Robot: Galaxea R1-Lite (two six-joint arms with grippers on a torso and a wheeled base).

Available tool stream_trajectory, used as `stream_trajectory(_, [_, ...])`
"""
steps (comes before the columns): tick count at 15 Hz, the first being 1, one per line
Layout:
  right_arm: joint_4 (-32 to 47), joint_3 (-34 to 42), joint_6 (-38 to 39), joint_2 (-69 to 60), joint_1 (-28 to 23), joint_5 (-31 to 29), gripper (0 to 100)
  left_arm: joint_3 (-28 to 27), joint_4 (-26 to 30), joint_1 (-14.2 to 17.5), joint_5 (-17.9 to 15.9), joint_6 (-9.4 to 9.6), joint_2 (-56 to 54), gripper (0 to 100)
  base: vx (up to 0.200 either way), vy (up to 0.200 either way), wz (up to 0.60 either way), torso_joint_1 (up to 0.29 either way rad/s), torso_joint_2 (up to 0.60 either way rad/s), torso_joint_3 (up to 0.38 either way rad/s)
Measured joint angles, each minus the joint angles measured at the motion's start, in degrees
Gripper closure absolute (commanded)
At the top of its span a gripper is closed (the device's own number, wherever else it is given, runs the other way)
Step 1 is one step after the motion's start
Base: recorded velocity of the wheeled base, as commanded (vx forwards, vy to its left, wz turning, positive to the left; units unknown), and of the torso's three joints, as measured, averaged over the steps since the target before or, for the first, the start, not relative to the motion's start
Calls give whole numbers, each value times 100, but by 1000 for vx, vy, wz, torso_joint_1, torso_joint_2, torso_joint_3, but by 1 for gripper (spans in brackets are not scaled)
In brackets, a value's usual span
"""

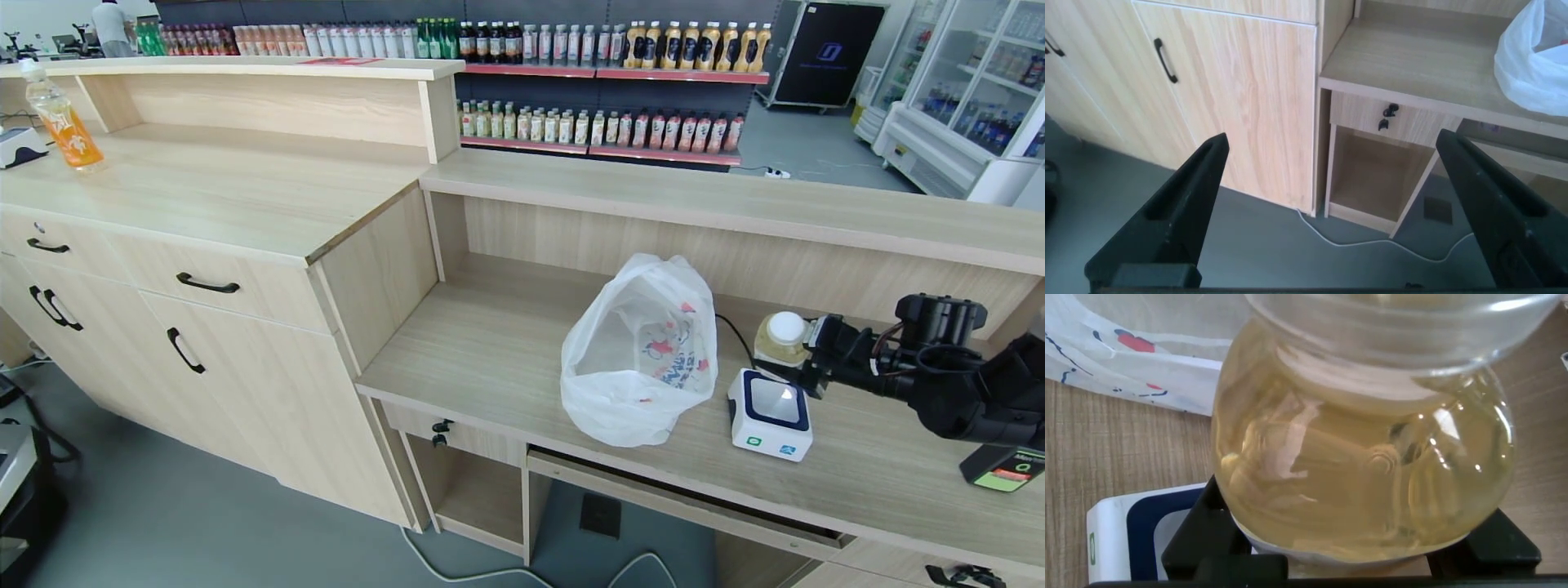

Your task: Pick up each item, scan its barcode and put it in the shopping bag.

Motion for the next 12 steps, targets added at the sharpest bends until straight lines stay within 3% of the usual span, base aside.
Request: stream_trajectory(12, [167,-45,27,-24,-2,222,100,0,0,0,4,-2,0,0,0,0,0,0,0,0])
